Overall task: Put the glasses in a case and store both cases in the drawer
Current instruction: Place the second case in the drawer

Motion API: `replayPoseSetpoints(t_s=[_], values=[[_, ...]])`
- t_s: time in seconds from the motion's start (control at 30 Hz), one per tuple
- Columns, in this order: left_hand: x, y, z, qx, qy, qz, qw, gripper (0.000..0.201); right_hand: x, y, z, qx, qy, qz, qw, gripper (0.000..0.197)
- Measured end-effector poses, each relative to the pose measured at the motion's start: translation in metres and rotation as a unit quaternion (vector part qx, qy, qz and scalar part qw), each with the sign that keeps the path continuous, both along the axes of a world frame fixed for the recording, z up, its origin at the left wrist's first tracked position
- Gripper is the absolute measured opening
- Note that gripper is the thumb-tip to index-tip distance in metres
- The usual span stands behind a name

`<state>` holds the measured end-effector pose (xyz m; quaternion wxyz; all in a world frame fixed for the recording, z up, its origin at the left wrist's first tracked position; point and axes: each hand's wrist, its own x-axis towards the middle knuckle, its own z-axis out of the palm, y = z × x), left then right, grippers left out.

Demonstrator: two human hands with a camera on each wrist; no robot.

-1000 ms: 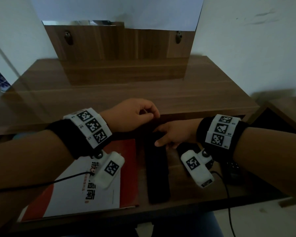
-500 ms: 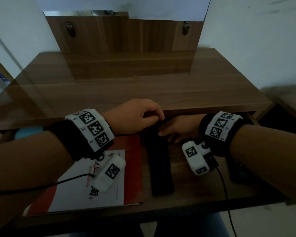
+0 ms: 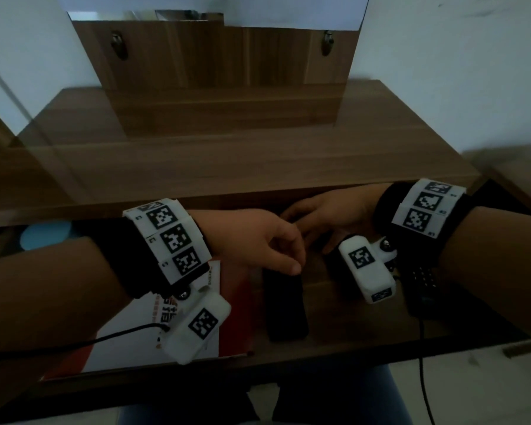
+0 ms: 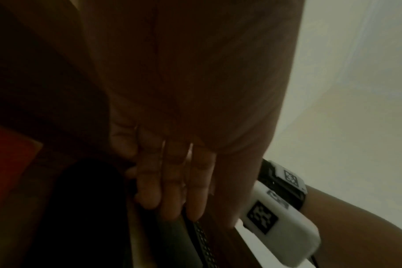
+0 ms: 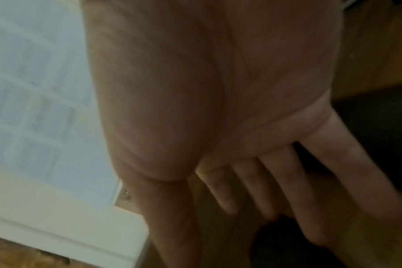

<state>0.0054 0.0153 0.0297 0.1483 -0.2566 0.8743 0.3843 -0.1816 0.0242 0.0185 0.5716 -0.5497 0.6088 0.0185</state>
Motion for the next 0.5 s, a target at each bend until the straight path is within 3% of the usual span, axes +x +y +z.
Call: replayPoseSetpoints(t_s=[0.23, 0.5], values=[[-0.004, 0.035, -0.007, 0.087, -0.074, -0.04, 0.993, 0.037, -0.003, 0.013, 0.011, -0.037, -0.034, -0.047, 0.998, 0.038], [-0.002, 0.067, -0.015, 0.083, -0.1, -0.054, 0.99, 0.046, 0.011, 0.043, 0.007, -0.057, -0.032, -0.044, 0.997, 0.037]])
